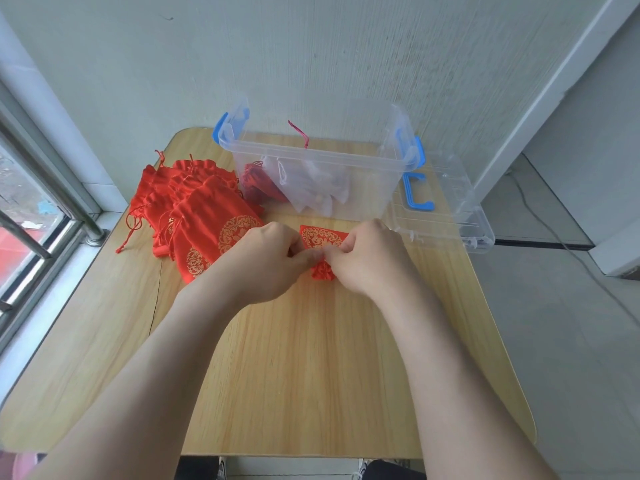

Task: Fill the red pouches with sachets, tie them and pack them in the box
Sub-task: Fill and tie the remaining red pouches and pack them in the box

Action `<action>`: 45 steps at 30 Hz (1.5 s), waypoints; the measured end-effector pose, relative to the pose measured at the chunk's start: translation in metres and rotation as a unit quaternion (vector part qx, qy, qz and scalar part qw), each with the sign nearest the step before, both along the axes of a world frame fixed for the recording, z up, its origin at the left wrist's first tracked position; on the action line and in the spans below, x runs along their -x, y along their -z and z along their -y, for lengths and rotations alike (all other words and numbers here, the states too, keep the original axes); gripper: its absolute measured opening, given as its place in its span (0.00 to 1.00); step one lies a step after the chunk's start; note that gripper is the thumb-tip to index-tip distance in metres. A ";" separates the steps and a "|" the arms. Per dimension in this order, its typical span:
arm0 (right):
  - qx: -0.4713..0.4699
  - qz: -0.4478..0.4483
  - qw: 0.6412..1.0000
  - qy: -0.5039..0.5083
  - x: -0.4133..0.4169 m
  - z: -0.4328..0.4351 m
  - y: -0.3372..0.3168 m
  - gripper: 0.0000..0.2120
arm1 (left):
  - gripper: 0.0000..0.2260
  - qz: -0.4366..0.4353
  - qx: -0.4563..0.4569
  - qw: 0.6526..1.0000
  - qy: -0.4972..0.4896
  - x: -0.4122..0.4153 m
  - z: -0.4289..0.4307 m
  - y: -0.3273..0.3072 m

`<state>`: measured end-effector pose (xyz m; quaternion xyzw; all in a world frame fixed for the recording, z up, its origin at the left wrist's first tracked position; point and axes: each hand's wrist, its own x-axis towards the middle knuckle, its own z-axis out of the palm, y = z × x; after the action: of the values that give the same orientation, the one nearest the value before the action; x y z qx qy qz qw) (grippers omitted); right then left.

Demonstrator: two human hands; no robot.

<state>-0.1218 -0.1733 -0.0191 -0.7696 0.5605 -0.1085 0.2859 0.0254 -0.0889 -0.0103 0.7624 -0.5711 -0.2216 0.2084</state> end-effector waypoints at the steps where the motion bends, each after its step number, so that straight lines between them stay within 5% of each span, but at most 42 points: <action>1: 0.001 0.007 1.000 0.003 0.000 0.000 0.000 0.15 | 0.21 -0.002 -0.001 1.000 -0.001 0.000 0.000 0.000; 6: 0.023 0.049 0.999 -0.003 0.005 0.000 -0.010 0.02 | 0.21 -0.027 0.014 0.999 -0.030 0.001 0.002 -0.003; 15: -0.019 0.134 0.990 -0.038 0.002 -0.002 -0.019 0.07 | 0.23 -0.283 0.109 0.945 -0.120 0.006 0.002 -0.012; 23: 0.010 0.156 0.985 -0.075 -0.002 -0.006 -0.024 0.08 | 0.23 -0.389 0.102 0.905 -0.138 0.005 0.001 -0.019; 29: 0.018 0.164 0.986 -0.038 -0.001 -0.003 -0.019 0.01 | 0.21 -0.365 0.057 0.917 -0.149 0.002 0.001 -0.017; 34: -0.002 0.183 0.982 -0.039 -0.006 -0.003 -0.020 0.08 | 0.22 -0.310 0.031 0.937 -0.159 0.004 0.001 -0.014; 45: -0.052 0.240 0.967 -0.070 -0.005 -0.006 -0.023 0.03 | 0.14 -0.366 0.061 0.921 -0.119 0.004 0.000 -0.017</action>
<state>-0.1170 -0.1675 0.0044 -0.7427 0.4249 -0.2406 0.4582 0.0215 -0.0888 0.0063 0.6761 -0.3727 -0.4238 0.4737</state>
